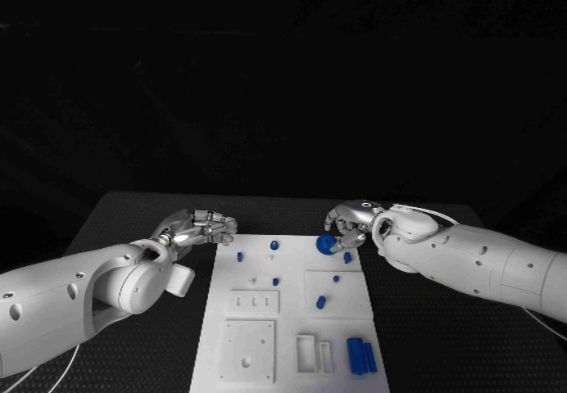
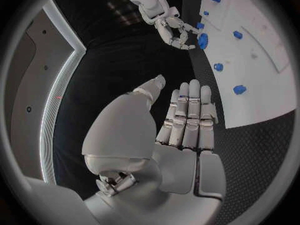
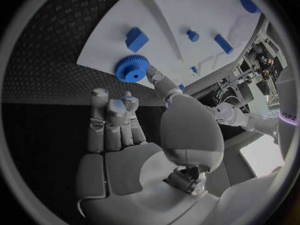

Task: Assemble the parts on the task board

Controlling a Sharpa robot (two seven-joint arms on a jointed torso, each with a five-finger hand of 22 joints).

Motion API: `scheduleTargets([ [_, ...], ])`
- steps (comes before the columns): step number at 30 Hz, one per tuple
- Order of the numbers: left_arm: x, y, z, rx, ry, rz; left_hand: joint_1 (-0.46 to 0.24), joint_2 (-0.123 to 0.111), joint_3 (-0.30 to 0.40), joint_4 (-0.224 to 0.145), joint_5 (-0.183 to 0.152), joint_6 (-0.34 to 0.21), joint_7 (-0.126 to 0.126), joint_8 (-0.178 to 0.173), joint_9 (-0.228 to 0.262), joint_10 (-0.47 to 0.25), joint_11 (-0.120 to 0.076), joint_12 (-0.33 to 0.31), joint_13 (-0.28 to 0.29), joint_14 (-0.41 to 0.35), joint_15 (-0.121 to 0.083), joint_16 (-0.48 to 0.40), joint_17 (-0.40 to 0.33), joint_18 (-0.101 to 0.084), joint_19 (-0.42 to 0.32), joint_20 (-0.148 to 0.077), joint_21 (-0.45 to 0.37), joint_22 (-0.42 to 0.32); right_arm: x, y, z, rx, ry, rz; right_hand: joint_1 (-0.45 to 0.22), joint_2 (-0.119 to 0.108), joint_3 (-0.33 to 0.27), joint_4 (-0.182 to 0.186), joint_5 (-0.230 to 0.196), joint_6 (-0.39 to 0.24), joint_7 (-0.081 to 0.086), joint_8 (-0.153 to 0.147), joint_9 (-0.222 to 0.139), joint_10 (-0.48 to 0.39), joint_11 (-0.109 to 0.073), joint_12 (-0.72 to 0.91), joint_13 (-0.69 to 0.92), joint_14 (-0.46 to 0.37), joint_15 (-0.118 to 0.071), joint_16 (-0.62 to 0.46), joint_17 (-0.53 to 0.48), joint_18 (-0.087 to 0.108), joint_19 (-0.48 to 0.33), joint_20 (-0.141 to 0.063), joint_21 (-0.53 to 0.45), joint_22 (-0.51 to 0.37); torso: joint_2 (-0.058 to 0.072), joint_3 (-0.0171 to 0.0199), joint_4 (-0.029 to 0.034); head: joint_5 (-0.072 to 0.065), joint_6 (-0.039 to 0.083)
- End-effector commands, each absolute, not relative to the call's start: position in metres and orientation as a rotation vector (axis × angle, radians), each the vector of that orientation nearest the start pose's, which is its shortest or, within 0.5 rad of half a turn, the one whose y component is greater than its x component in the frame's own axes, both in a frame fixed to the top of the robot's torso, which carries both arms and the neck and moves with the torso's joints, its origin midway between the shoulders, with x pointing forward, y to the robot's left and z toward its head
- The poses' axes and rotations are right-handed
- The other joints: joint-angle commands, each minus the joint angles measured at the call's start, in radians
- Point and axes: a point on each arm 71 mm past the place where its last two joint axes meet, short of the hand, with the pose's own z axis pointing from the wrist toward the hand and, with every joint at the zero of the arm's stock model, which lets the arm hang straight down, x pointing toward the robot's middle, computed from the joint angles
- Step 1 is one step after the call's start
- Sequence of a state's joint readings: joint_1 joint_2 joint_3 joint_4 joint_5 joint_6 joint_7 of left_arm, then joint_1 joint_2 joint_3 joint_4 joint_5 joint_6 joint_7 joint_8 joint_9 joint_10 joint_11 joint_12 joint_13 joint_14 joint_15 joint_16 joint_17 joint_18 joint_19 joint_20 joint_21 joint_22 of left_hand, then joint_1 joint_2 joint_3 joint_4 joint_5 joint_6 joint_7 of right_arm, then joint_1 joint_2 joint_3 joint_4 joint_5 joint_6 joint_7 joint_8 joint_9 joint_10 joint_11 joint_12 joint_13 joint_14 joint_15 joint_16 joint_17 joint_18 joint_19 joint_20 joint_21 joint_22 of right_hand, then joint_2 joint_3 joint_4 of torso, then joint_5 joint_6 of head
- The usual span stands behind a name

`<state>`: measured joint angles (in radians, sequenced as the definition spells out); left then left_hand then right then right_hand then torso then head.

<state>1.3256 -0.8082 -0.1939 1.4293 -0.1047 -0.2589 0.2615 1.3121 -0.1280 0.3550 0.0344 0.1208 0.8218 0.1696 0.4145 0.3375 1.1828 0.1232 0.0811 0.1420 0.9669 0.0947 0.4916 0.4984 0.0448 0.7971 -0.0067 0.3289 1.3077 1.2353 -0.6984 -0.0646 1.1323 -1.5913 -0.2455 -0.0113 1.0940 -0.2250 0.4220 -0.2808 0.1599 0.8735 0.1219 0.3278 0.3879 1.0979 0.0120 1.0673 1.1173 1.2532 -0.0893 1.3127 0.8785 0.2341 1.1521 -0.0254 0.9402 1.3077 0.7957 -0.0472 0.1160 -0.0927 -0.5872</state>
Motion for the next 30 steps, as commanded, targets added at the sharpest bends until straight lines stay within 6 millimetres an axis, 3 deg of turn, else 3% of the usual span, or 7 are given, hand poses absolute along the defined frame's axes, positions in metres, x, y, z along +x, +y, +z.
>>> scheduleTargets([
  [1,0.508,0.217,-0.183,-0.972,1.634,-1.385,-0.009,0.002,0.001,-0.007,-0.001,0.009,0.0,-0.005,0.001,0.001,0.003,-0.006,0.002,0.003,0.002,-0.005,0.002,0.008,-0.001,0.004,-0.005,0.015,0.553,-0.24,-0.204,-0.323,1.699,0.355,0.003,0.006,0.01,0.0,-0.001,0.019,0.011,-0.003,-0.002,-0.021,0.008,0.022,0.011,0.009,0.001,0.004,0.009,0.028,0.002,-0.012,0.01,0.022,-0.001,-0.0009,-0.0003,0.003,-0.003],
  [19,0.509,0.217,-0.184,-0.971,1.635,-1.383,-0.014,0.002,0.001,-0.009,-0.001,0.009,0.001,-0.007,0.002,0.0,0.003,-0.008,0.002,0.004,0.002,-0.006,0.003,0.008,-0.001,0.004,-0.005,0.015,0.555,-0.24,-0.213,-0.318,1.71,0.349,0.011,0.021,0.082,0.022,-0.019,0.042,0.01,0.002,-0.001,-0.028,0.008,0.05,0.014,0.017,0.001,-0.006,0.036,0.028,0.003,-0.014,0.026,0.02,-0.002,-0.0014,-0.0011,0.005,-0.007],
  [27,0.509,0.217,-0.184,-0.971,1.636,-1.382,-0.016,0.003,0.002,-0.01,-0.001,0.009,0.001,-0.008,0.003,0.0,0.004,-0.008,0.002,0.004,0.002,-0.007,0.004,0.008,-0.001,0.004,-0.005,0.015,0.554,-0.237,-0.215,-0.318,1.721,0.354,0.015,0.023,0.159,0.06,-0.096,0.052,0.008,0.001,-0.002,-0.029,0.005,0.058,0.006,0.022,-0.001,-0.017,0.055,0.028,0.002,-0.013,0.034,0.019,-0.001,-0.0008,-0.0005,0.007,-0.007],
  [30,0.509,0.217,-0.184,-0.971,1.637,-1.382,-0.017,0.003,0.002,-0.01,-0.001,0.009,0.001,-0.008,0.003,0.0,0.004,-0.008,0.002,0.004,0.002,-0.007,0.004,0.008,-0.001,0.004,-0.005,0.015,0.554,-0.237,-0.216,-0.32,1.727,0.353,0.012,0.018,0.178,0.074,-0.105,0.057,0.006,0.003,-0.001,-0.028,0.004,0.061,0.003,0.024,-0.003,-0.019,0.06,0.028,0.002,-0.013,0.036,0.019,-0.002,-0.0012,-0.0013,0.006,-0.009],
])
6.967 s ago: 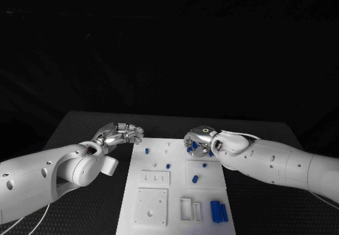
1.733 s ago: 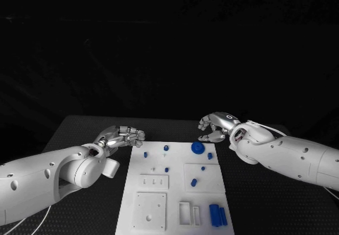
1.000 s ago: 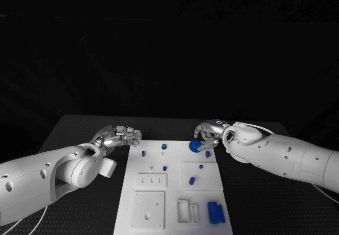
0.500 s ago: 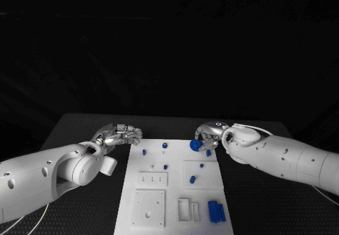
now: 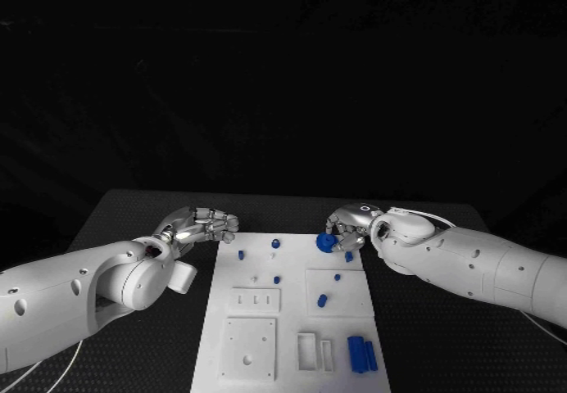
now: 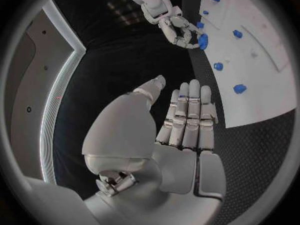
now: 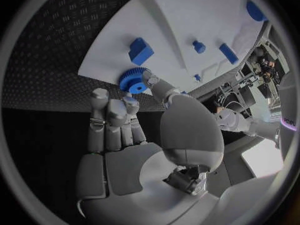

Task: Assemble the parts on the task board

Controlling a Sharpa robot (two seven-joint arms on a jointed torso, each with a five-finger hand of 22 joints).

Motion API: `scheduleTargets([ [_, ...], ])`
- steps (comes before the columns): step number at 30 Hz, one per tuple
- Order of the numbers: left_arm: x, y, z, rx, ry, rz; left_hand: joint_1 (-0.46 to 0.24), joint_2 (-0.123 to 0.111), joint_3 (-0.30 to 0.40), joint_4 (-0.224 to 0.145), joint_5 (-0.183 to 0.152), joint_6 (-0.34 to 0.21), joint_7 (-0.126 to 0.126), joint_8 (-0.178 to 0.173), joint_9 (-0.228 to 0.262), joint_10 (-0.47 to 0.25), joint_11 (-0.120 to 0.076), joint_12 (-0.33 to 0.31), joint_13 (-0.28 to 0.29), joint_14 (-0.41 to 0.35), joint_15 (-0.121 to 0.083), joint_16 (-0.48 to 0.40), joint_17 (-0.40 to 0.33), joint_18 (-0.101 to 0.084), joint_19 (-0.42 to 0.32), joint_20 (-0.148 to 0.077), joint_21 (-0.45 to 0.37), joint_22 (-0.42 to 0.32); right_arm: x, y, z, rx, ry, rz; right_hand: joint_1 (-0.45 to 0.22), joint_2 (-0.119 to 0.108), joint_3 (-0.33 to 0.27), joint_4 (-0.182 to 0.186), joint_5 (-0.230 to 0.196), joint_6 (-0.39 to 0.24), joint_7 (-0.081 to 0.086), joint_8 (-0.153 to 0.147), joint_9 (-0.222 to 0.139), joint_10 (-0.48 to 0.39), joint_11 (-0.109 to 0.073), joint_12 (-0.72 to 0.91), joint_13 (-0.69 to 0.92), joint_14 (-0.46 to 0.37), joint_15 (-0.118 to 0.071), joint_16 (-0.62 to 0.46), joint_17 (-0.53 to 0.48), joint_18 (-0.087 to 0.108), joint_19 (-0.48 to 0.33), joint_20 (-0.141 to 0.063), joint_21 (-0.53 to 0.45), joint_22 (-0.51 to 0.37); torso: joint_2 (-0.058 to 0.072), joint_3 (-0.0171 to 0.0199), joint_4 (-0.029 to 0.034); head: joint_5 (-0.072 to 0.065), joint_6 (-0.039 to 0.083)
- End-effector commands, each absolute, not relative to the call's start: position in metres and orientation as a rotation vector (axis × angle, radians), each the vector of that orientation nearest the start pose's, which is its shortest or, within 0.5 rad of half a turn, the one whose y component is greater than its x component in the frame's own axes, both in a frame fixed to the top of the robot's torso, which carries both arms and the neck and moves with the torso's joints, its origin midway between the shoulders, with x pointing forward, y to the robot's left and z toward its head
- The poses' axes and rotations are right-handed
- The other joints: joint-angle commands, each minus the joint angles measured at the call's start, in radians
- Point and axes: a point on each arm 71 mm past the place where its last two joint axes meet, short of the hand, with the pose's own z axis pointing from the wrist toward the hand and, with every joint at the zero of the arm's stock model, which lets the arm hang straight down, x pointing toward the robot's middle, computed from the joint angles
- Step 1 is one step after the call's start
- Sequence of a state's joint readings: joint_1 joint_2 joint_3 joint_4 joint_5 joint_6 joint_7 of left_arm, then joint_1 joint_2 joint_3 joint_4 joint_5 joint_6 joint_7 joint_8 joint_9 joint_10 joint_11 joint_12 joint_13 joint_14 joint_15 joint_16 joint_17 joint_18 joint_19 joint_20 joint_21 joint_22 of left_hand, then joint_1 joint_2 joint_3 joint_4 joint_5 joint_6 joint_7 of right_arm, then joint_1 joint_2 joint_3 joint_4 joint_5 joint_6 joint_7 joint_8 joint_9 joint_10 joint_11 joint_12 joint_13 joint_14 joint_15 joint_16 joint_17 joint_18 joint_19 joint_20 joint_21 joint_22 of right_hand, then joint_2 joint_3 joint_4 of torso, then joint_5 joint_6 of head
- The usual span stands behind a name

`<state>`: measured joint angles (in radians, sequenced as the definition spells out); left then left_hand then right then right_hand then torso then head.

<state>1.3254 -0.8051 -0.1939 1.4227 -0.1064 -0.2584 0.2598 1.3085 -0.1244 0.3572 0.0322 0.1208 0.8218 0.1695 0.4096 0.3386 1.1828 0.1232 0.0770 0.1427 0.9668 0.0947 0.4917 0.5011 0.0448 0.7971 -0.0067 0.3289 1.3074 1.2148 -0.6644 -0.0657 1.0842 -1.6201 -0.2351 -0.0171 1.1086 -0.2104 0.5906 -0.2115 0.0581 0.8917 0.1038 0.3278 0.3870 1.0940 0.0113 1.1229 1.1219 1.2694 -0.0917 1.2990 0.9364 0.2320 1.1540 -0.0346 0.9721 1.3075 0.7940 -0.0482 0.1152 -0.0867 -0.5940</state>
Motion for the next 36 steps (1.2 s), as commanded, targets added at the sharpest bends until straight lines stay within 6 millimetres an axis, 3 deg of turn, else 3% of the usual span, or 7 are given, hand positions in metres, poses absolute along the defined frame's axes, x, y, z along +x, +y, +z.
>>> scheduleTargets([
  [1,0.509,0.217,-0.184,-0.97,1.638,-1.385,-0.013,-0.001,0.0,-0.008,-0.001,0.009,0.001,-0.003,0.002,0.0,0.004,-0.004,0.001,0.004,0.002,-0.007,0.001,0.008,-0.001,0.004,-0.005,0.016,0.554,-0.237,-0.216,-0.32,1.728,0.353,-0.004,0.003,0.013,0.007,-0.004,0.041,0.024,0.004,0.0,-0.024,0.004,0.006,-0.002,0.008,0.0,-0.006,0.004,0.03,0.001,-0.004,0.005,0.019,0.0,-0.0004,-0.0002,-0.001,-0.003],
  [11,0.509,0.216,-0.184,-0.972,1.644,-1.388,-0.022,0.0,0.001,-0.007,-0.001,0.008,0.001,-0.005,0.003,-0.003,0.005,-0.007,0.001,0.003,0.003,-0.009,0.003,0.008,-0.002,0.004,-0.006,0.015,0.553,-0.235,-0.217,-0.308,1.745,0.37,-0.037,-0.009,0.012,0.027,0.007,0.041,0.024,0.003,0.0,-0.024,0.004,0.01,-0.006,0.011,-0.001,-0.008,0.014,0.03,0.001,-0.004,0.012,0.02,-0.001,-0.0002,0.0003,-0.003,-0.003],
  [19,0.509,0.216,-0.184,-0.978,1.646,-1.391,-0.027,-0.001,0.002,-0.008,-0.002,0.007,0.002,-0.007,0.004,-0.005,0.006,-0.008,0.001,0.003,0.003,-0.011,0.004,0.008,-0.003,0.004,-0.007,0.015,0.553,-0.235,-0.218,-0.296,1.763,0.374,-0.116,-0.011,-0.036,0.034,0.13,0.034,0.025,-0.002,0.0,-0.029,0.006,0.016,-0.012,0.013,0.001,-0.015,0.032,0.03,-0.006,-0.006,0.019,0.019,-0.001,-0.0003,0.0007,-0.003,-0.002],
  [27,0.509,0.216,-0.184,-0.978,1.648,-1.393,-0.034,-0.002,0.003,-0.008,-0.002,0.006,0.003,-0.01,0.005,-0.008,0.007,-0.009,0.001,0.003,0.003,-0.013,0.006,0.008,-0.003,0.004,-0.007,0.015,0.554,-0.232,-0.218,-0.312,1.754,0.364,-0.118,-0.007,-0.035,0.034,0.127,0.034,0.025,-0.002,0.0,-0.03,0.005,0.017,-0.013,0.014,0.001,-0.017,0.034,0.03,-0.006,-0.008,0.019,0.018,-0.001,-0.0003,0.0007,-0.003,-0.003],
  [30,0.509,0.216,-0.184,-0.978,1.648,-1.392,-0.034,-0.002,0.003,-0.008,-0.002,0.006,0.003,-0.01,0.005,-0.008,0.007,-0.009,0.001,0.003,0.003,-0.013,0.006,0.008,-0.003,0.004,-0.007,0.015,0.554,-0.23,-0.218,-0.317,1.749,0.358,-0.108,-0.004,-0.026,0.028,0.102,0.039,0.024,0.001,0.001,-0.029,0.004,0.019,-0.014,0.015,0.0,-0.018,0.037,0.03,-0.006,-0.01,0.02,0.018,-0.001,-0.0008,0.0005,-0.003,-0.002],
  [33,0.509,0.216,-0.184,-0.979,1.647,-1.391,-0.035,-0.002,0.004,-0.008,-0.002,0.006,0.003,-0.01,0.005,-0.008,0.007,-0.009,0.001,0.003,0.003,-0.013,0.006,0.008,-0.003,0.004,-0.007,0.015,0.554,-0.225,-0.222,-0.334,1.747,0.353,-0.095,-0.001,0.0,0.031,0.044,0.054,0.019,0.008,0.004,-0.024,0.0,0.022,-0.018,0.018,-0.004,-0.019,0.045,0.03,-0.002,-0.011,0.023,0.017,-0.001,-0.0002,0.0005,-0.002,-0.003],
  [36,0.509,0.217,-0.184,-0.981,1.647,-1.39,-0.035,-0.001,0.004,-0.009,-0.002,0.006,0.003,-0.01,0.005,-0.008,0.007,-0.009,0.001,0.003,0.003,-0.013,0.006,0.008,-0.003,0.004,-0.007,0.016,0.551,-0.222,-0.23,-0.346,1.748,0.35,-0.09,-0.003,0.012,0.034,0.027,0.061,0.017,0.011,0.005,-0.022,-0.002,0.023,-0.02,0.018,-0.006,-0.019,0.05,0.03,0.0,-0.012,0.024,0.017,-0.001,0.0014,0.0001,0.003,-0.003],
])
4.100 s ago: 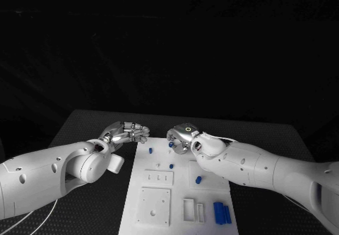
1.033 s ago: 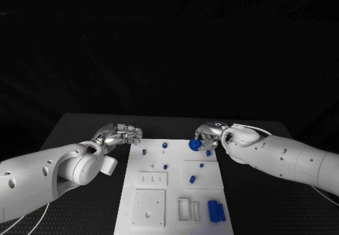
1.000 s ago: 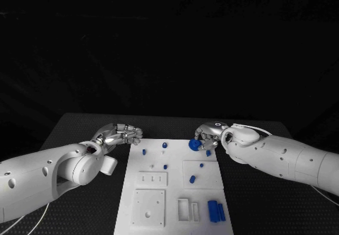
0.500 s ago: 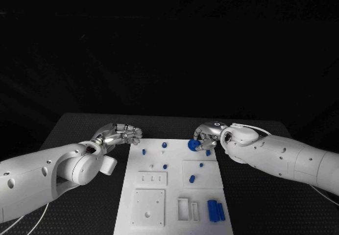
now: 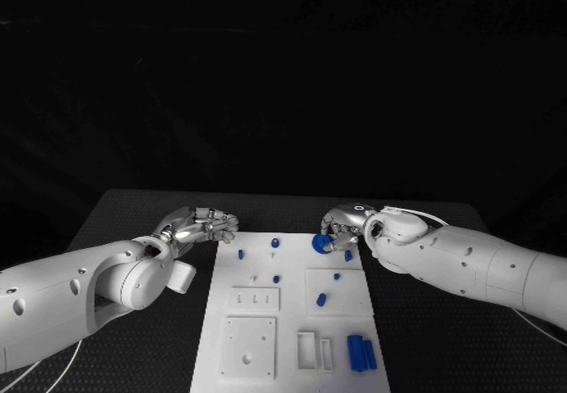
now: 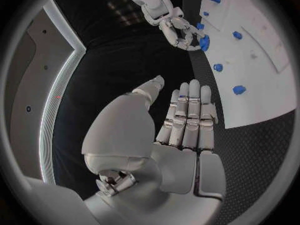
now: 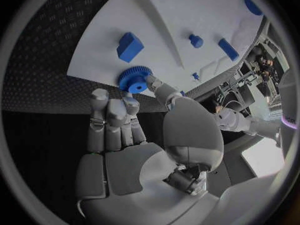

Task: Assemble the parts on the task board

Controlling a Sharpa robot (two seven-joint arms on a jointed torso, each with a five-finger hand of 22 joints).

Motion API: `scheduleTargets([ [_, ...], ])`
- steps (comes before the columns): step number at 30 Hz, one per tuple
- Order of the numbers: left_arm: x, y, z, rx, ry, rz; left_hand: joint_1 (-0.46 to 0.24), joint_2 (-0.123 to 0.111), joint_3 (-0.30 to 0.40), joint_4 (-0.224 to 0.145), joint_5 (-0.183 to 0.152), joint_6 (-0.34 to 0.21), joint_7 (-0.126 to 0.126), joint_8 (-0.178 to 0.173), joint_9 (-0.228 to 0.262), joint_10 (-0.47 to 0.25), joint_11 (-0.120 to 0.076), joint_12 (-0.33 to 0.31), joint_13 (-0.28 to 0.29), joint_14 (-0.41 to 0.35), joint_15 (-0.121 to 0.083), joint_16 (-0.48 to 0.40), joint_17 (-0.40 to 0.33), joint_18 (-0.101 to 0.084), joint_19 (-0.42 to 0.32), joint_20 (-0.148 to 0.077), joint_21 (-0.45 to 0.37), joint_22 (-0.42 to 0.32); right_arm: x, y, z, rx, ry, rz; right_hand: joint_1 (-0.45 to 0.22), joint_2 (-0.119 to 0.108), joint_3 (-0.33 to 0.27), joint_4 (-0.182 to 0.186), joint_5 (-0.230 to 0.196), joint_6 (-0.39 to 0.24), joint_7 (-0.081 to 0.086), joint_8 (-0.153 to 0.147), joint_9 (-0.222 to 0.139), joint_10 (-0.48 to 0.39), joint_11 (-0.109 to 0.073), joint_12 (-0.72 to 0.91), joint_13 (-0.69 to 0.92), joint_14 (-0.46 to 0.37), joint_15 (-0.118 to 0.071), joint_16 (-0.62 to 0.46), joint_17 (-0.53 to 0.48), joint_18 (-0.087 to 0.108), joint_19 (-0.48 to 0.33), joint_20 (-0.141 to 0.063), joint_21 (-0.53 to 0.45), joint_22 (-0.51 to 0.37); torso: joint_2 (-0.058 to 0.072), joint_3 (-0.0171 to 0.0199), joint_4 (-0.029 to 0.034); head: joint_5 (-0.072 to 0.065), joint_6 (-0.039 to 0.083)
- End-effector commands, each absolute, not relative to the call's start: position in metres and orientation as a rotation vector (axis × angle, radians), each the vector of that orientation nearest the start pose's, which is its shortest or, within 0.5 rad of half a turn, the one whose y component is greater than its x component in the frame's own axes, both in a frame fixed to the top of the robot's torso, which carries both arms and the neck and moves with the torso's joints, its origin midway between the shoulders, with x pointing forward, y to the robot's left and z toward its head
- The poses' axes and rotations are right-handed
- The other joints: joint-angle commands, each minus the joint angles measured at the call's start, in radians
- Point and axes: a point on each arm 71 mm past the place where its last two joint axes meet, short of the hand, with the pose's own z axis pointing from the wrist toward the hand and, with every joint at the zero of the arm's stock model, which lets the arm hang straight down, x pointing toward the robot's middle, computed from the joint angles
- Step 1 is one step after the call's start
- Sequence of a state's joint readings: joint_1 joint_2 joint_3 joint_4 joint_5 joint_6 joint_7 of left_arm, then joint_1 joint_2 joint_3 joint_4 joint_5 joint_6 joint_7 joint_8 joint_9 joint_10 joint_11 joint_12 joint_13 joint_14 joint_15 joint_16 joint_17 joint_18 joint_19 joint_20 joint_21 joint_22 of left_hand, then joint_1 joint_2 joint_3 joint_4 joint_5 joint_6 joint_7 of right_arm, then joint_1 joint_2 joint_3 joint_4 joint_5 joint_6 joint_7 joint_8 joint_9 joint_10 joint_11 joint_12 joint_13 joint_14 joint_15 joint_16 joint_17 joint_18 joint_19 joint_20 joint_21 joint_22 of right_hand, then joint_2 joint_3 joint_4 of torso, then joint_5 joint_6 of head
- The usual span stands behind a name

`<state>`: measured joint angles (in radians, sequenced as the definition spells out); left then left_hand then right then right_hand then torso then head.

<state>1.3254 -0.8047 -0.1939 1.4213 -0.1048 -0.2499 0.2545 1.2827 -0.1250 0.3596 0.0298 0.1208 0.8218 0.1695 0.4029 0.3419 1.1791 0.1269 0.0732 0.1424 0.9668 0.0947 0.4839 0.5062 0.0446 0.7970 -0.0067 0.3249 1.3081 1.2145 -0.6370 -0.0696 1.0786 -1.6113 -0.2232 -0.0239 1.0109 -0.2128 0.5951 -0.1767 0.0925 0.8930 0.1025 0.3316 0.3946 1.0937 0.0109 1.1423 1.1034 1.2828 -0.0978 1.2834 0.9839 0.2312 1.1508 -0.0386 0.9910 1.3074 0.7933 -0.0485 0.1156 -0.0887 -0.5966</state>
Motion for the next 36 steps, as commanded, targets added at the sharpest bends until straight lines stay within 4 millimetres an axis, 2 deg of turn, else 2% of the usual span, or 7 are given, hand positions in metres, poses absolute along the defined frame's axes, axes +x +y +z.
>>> scheduleTargets([
  [1,0.5086,0.2165,-0.1843,-0.981,1.647,-1.39,-0.009,-0.001,0.002,-0.006,-0.002,0.006,0.003,-0.003,0.002,-0.004,0.004,-0.005,0.001,0.003,0.003,-0.006,0.001,0.008,-0.003,0.004,-0.003,0.015,0.5508,-0.2216,-0.2298,-0.348,1.746,0.348,0.008,-0.001,0.01,-0.001,-0.01,0.061,0.018,0.008,-0.002,-0.021,-0.002,0.004,-0.002,0.005,0.0,-0.004,0.003,0.031,0.003,-0.008,0.005,0.017,0.0,0.0019,0.0002,0.005,-0.001],
  [7,0.5084,0.2176,-0.1844,-0.983,1.647,-1.389,-0.01,-0.001,0.002,-0.007,-0.002,0.006,0.003,-0.003,0.002,-0.005,0.004,-0.005,0.001,0.003,0.003,-0.006,0.002,0.008,-0.003,0.004,-0.003,0.015,0.5499,-0.2212,-0.2335,-0.353,1.744,0.332,0.012,-0.004,0.021,0.0,-0.023,0.072,0.015,0.012,0.0,-0.017,-0.005,0.006,-0.005,0.007,-0.002,-0.004,0.008,0.031,0.006,-0.008,0.007,0.017,0.002,0.0008,0.002,0.005,-0.003],
  [13,0.5083,0.2175,-0.1843,-0.982,1.647,-1.389,-0.01,-0.001,0.003,-0.007,-0.002,0.007,0.003,-0.004,0.002,-0.005,0.004,-0.005,0.002,0.003,0.003,-0.006,0.002,0.008,-0.003,0.004,-0.003,0.015,0.5495,-0.2199,-0.2345,-0.36,1.751,0.329,0.003,-0.009,0.02,0.006,-0.019,0.076,0.013,0.014,0.001,-0.015,-0.006,0.007,-0.007,0.008,-0.003,-0.005,0.012,0.031,0.007,-0.007,0.009,0.017,0.0,0.0002,-0.0013,0.008,-0.005],
  [20,0.5082,0.2175,-0.1843,-0.982,1.647,-1.39,-0.01,-0.001,0.004,-0.008,-0.002,0.007,0.003,-0.004,0.003,-0.005,0.004,-0.005,0.002,0.003,0.003,-0.006,0.002,0.008,-0.003,0.004,-0.003,0.015,0.5481,-0.2184,-0.237,-0.371,1.756,0.328,0.015,0.003,0.04,0.006,-0.034,0.091,0.009,0.02,0.004,-0.01,-0.011,0.008,-0.01,0.011,-0.007,-0.006,0.017,0.031,0.008,-0.009,0.01,0.017,0.0,0.0011,-0.0018,0.007,-0.005],
  [24,0.5082,0.2176,-0.1843,-0.983,1.647,-1.389,-0.01,-0.001,0.004,-0.009,-0.002,0.007,0.003,-0.004,0.003,-0.004,0.004,-0.005,0.002,0.003,0.003,-0.007,0.003,0.008,-0.003,0.004,-0.003,0.015,0.5472,-0.218,-0.2368,-0.38,1.751,0.326,0.027,0.015,0.085,0.024,-0.039,0.106,0.004,0.026,0.007,-0.005,-0.016,0.009,-0.014,0.013,-0.011,-0.009,0.022,0.031,0.01,-0.008,0.011,0.016,0.0,0.0005,-0.0011,0.006,-0.007],
  [27,0.5082,0.2176,-0.1843,-0.983,1.647,-1.389,-0.01,-0.001,0.004,-0.009,-0.002,0.007,0.002,-0.004,0.003,-0.004,0.003,-0.005,0.002,0.003,0.003,-0.007,0.003,0.008,-0.003,0.004,-0.003,0.015,0.547,-0.2177,-0.2372,-0.383,1.756,0.326,0.009,0.026,0.149,0.075,-0.043,0.111,0.001,0.026,0.008,0.001,-0.018,0.007,-0.019,0.015,-0.014,-0.012,0.027,0.031,0.011,-0.006,0.01,0.015,0.0,0.0003,-0.001,0.006,-0.006],
  [36,0.5079,0.2181,-0.1842,-0.983,1.646,-1.387,-0.01,0.0,0.006,-0.011,-0.002,0.008,0.002,-0.004,0.004,-0.004,0.003,-0.005,0.002,0.003,0.003,-0.007,0.003,0.009,-0.003,0.004,-0.003,0.015,0.546,-0.2177,-0.2378,-0.386,1.767,0.333,0.006,0.046,0.223,0.086,-0.041,0.117,-0.001,0.029,0.013,0.005,-0.02,0.008,-0.022,0.017,-0.015,-0.015,0.034,0.031,0.011,-0.007,0.016,0.018,0.0,0.0,-0.0011,0.007,-0.008],
])
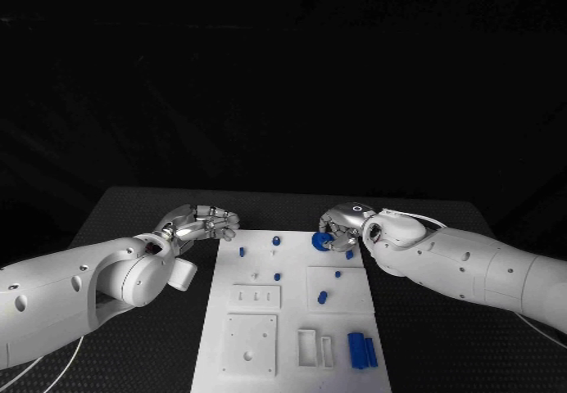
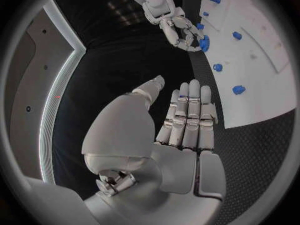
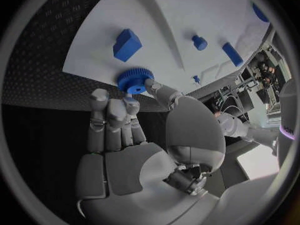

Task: Assemble the parts on the task board

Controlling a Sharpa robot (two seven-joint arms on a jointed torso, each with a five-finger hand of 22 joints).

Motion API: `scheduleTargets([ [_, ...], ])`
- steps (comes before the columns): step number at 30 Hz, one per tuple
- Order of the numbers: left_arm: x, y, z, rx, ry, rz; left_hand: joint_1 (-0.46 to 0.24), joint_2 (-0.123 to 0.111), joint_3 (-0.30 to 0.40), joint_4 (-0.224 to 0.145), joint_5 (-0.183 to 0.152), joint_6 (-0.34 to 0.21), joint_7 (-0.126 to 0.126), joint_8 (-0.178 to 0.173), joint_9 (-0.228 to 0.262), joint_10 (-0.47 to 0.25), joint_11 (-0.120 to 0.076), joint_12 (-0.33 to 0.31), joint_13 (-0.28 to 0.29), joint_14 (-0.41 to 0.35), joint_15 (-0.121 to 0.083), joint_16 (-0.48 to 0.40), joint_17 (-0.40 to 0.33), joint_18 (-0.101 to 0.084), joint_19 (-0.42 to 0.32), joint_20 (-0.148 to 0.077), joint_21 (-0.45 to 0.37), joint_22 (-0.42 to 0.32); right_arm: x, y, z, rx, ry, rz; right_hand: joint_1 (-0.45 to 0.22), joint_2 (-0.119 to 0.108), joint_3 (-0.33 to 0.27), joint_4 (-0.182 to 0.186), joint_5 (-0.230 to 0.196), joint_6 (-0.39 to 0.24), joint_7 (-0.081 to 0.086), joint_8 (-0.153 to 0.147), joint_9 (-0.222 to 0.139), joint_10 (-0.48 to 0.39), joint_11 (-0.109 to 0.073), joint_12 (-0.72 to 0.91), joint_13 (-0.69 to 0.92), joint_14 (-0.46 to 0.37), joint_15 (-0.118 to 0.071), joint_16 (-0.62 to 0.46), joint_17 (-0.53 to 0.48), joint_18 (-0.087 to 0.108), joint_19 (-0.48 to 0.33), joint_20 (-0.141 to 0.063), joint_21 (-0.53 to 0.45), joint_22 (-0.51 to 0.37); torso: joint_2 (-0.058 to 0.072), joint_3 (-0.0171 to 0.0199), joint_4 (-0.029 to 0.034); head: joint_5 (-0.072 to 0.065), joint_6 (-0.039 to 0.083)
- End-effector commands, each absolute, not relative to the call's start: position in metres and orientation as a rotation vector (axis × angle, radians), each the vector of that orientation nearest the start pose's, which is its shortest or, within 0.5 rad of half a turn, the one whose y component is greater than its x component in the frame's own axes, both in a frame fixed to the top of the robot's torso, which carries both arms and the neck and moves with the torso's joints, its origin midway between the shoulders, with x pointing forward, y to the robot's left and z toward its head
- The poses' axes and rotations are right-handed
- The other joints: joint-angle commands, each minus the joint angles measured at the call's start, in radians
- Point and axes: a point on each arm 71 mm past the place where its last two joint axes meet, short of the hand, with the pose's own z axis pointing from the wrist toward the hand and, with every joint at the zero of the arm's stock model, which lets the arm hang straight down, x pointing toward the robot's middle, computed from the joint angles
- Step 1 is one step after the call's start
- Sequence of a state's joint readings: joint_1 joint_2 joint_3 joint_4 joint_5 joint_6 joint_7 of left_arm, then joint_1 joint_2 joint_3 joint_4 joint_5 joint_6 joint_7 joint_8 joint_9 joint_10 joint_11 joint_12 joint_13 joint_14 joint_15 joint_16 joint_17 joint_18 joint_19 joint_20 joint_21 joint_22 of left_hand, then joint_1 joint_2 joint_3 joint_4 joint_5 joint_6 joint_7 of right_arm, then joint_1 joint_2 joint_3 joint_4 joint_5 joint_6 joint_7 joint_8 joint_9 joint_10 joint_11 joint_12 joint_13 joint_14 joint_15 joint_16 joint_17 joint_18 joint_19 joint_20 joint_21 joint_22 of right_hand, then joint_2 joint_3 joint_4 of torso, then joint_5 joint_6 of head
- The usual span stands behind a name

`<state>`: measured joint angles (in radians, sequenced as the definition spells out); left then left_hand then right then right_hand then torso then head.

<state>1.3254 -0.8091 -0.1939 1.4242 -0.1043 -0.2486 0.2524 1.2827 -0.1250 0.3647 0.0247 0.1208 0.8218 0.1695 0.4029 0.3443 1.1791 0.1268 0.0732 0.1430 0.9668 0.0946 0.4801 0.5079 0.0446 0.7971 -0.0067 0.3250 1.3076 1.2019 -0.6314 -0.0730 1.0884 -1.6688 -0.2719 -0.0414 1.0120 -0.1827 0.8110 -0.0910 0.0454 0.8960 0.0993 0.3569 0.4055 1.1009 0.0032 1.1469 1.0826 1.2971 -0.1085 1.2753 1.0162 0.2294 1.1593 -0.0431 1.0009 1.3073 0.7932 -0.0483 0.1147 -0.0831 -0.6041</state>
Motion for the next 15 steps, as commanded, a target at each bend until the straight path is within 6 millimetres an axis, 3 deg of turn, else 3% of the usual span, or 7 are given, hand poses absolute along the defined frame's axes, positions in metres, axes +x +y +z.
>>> scheduleTargets([
  [1,0.508,0.218,-0.184,-0.983,1.647,-1.387,-0.01,0.0,0.0,-0.006,-0.002,0.008,0.002,-0.004,0.001,-0.005,0.003,-0.005,0.001,0.003,0.003,-0.003,0.002,0.009,-0.003,0.004,-0.003,0.016,0.546,-0.218,-0.238,-0.385,1.766,0.334,0.004,0.017,0.011,0.0,0.006,0.115,0.002,0.004,0.002,-0.002,-0.012,0.004,-0.001,0.003,-0.004,-0.007,0.002,0.032,0.003,-0.002,0.007,0.018,0.0,-0.0002,-0.0003,0.002,0.0],
  [6,0.507,0.218,-0.184,-0.983,1.647,-1.388,-0.01,0.0,0.001,-0.006,-0.002,0.008,0.002,-0.004,0.002,-0.004,0.003,-0.005,0.002,0.003,0.003,-0.004,0.002,0.009,-0.003,0.004,-0.003,0.016,0.544,-0.218,-0.235,-0.382,1.742,0.339,0.0,0.021,0.023,-0.001,0.007,0.117,0.002,0.004,0.003,-0.001,-0.012,0.005,-0.001,0.004,-0.004,-0.008,0.003,0.032,0.003,-0.002,0.008,0.018,0.0,-0.0004,0.0002,0.002,0.0],
  [15,0.507,0.219,-0.184,-0.981,1.646,-1.387,-0.01,-0.001,0.002,-0.008,-0.002,0.009,0.002,-0.004,0.002,-0.005,0.003,-0.005,0.002,0.004,0.003,-0.004,0.003,0.009,-0.003,0.004,-0.003,0.016,0.538,-0.209,-0.222,-0.393,1.655,0.327,-0.019,-0.009,0.017,-0.009,0.006,0.119,0.002,0.005,0.005,0.002,-0.012,0.006,-0.002,0.007,-0.004,-0.009,0.006,0.032,0.007,-0.002,0.013,0.018,-0.001,-0.001,-0.0002,0.004,0.003],
])
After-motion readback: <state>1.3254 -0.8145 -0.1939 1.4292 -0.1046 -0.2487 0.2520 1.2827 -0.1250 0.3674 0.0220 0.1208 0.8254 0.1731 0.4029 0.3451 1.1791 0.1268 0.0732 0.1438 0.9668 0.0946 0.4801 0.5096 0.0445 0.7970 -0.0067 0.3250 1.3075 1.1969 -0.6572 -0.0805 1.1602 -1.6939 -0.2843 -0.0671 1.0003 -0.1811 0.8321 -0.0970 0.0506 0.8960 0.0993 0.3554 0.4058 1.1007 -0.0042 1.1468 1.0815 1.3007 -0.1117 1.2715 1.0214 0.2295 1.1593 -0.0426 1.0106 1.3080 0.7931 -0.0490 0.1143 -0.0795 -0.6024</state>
